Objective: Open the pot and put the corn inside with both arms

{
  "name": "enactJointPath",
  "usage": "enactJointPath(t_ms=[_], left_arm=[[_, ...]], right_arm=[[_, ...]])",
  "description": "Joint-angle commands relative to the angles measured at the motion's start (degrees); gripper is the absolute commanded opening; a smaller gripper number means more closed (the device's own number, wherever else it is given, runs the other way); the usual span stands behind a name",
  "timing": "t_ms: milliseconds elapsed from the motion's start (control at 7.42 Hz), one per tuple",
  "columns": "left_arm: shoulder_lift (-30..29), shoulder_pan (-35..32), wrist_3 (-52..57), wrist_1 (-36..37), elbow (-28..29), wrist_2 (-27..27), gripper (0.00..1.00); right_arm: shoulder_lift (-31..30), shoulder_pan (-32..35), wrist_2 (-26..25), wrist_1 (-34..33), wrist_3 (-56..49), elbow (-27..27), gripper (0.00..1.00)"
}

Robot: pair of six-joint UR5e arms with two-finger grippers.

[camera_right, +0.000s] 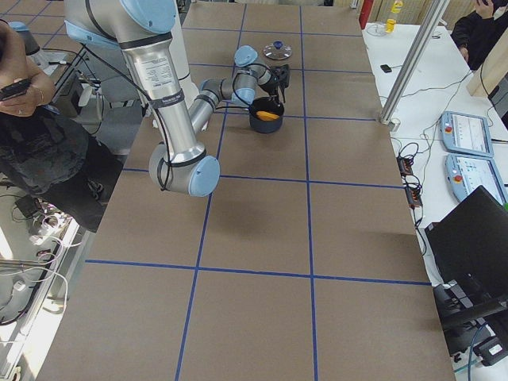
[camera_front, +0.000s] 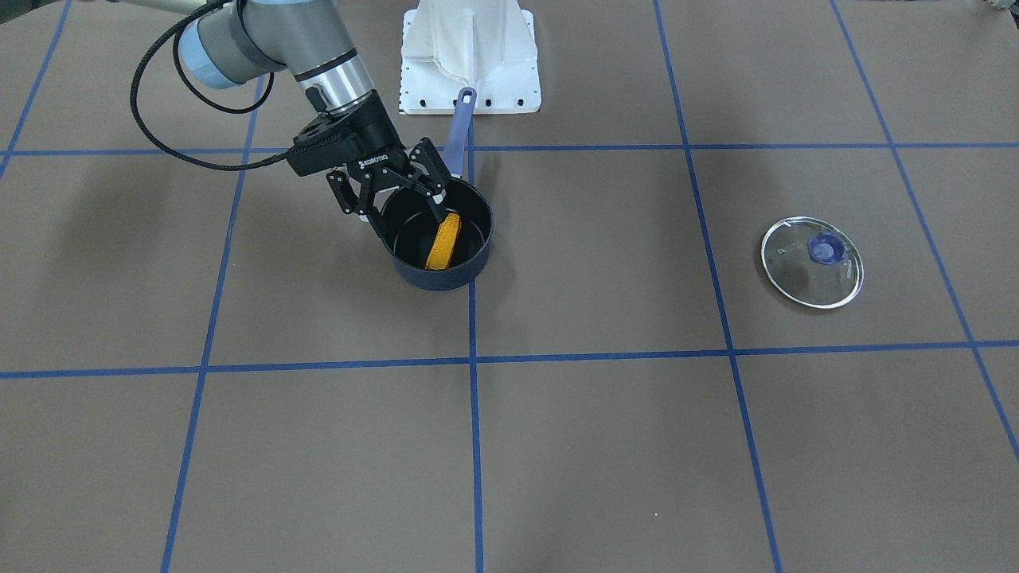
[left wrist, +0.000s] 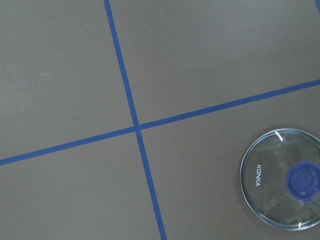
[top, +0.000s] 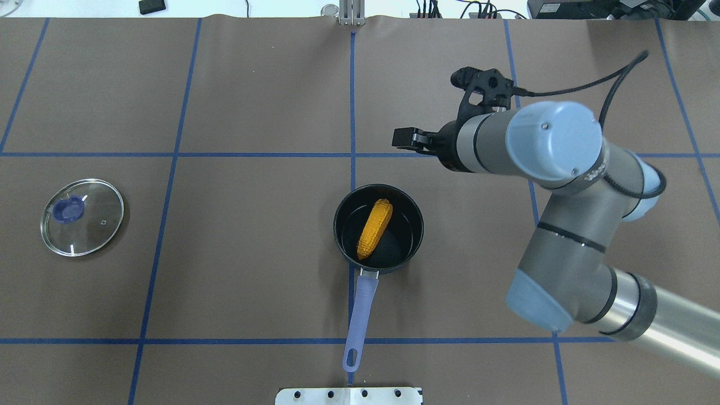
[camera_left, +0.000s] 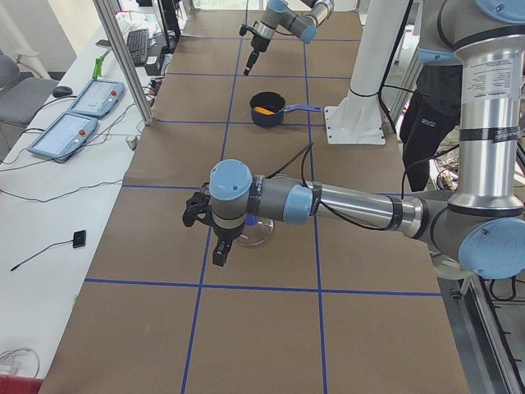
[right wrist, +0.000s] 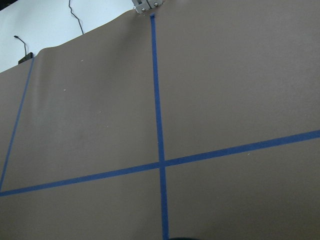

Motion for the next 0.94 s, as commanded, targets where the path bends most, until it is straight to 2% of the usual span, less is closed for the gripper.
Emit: enactJointPath(t_ms=[0,135,270,539,809], left_arm=[[1.8,0.1,0.0,2.7,1.0,1.6,0.99],[2.3,0.0,0.0,2.8,1.0,3.9,0.99],[4.4,-0.1,0.7,1.4,0.3,4.3,0.99],[5.0,-0.1,0.4,1.3,0.4,3.6,0.99],[5.1,-0.2,0.6,1.1,-0.3,4.0,0.99]], right_arm=[[-0.7,15.9,15.5,-8.8,-18.7,-3.9,1.0],[-2.1,21.2,18.6,-10.3,-27.2,-6.1,1.0],[-3.5,25.8,21.5,-11.2,-36.6,-8.6,1.0],[-8.3,36.8,27.3,-16.0,-58.4,-11.3,1.0],[-14.7,45.9,29.3,-21.5,-73.9,-11.9,1.0]])
